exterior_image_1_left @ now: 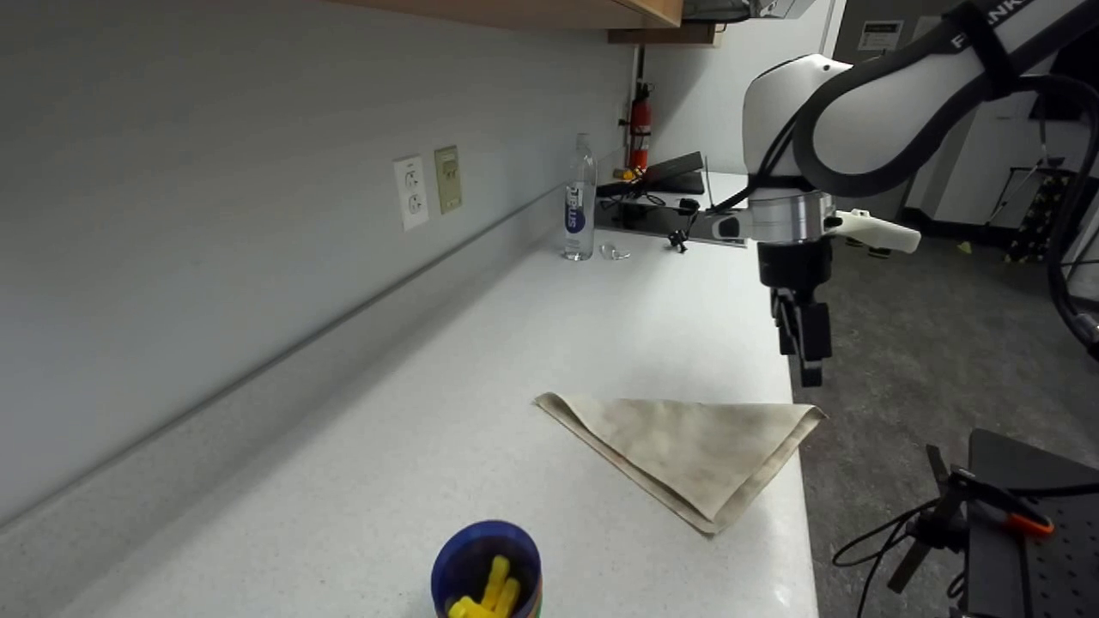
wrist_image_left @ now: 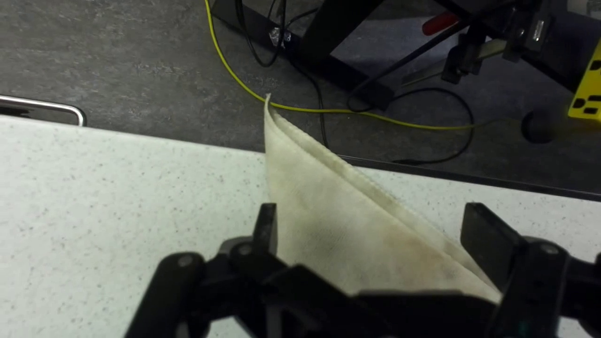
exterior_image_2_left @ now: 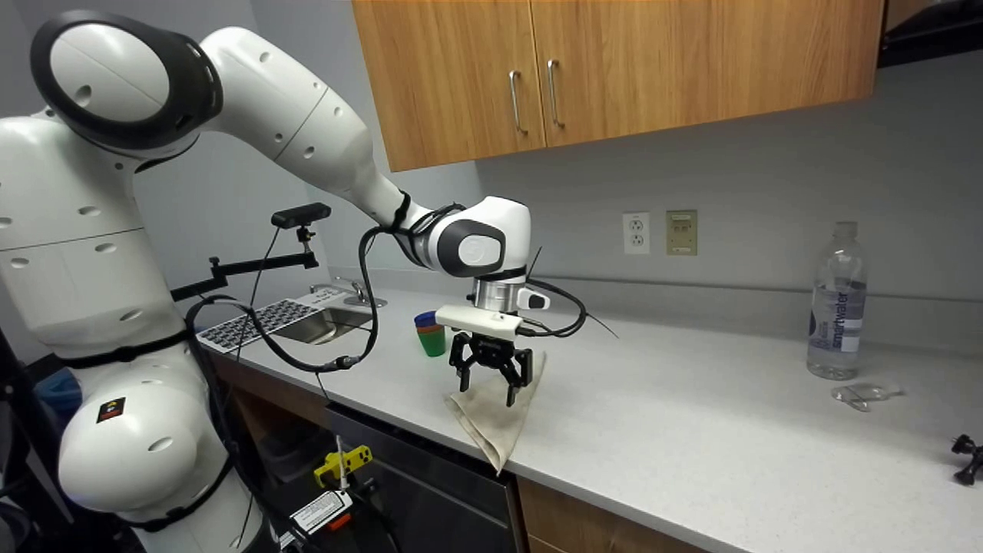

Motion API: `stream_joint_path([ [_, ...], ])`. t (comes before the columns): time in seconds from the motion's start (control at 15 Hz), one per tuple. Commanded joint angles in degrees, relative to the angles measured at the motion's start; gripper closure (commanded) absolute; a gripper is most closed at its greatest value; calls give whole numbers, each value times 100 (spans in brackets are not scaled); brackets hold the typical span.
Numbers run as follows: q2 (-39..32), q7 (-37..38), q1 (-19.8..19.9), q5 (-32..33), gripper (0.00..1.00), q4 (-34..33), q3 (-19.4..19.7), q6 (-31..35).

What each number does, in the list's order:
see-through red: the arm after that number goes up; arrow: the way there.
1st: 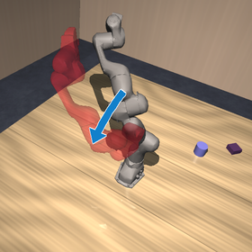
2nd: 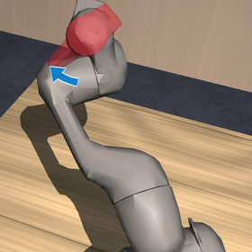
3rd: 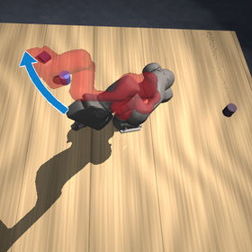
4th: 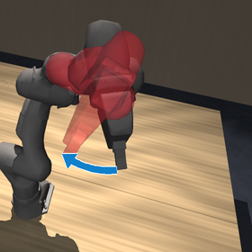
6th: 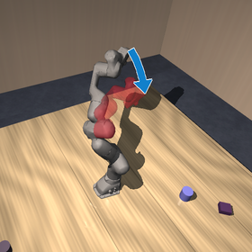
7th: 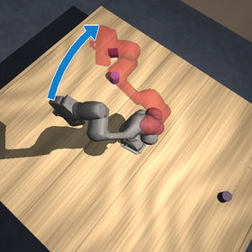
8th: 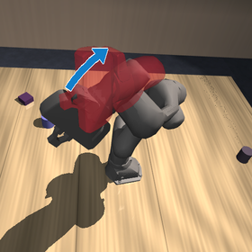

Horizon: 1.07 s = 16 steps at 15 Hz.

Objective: Fold the white towel

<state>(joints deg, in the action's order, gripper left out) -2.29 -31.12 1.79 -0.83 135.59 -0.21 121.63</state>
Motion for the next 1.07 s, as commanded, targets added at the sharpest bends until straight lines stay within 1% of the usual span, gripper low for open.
stream_joint_path([
  [0.0, 3, 2, -18, 0, 0, -8, 16, -10],
  [0.27, -105, 65, 12, 38, 0, 4, 43, 53],
  [0.67, -105, 328, 122, 192, 0, 404, 249, 356],
  [1.0, -230, 173, 287, 292, 0, 707, 446, 637],
])
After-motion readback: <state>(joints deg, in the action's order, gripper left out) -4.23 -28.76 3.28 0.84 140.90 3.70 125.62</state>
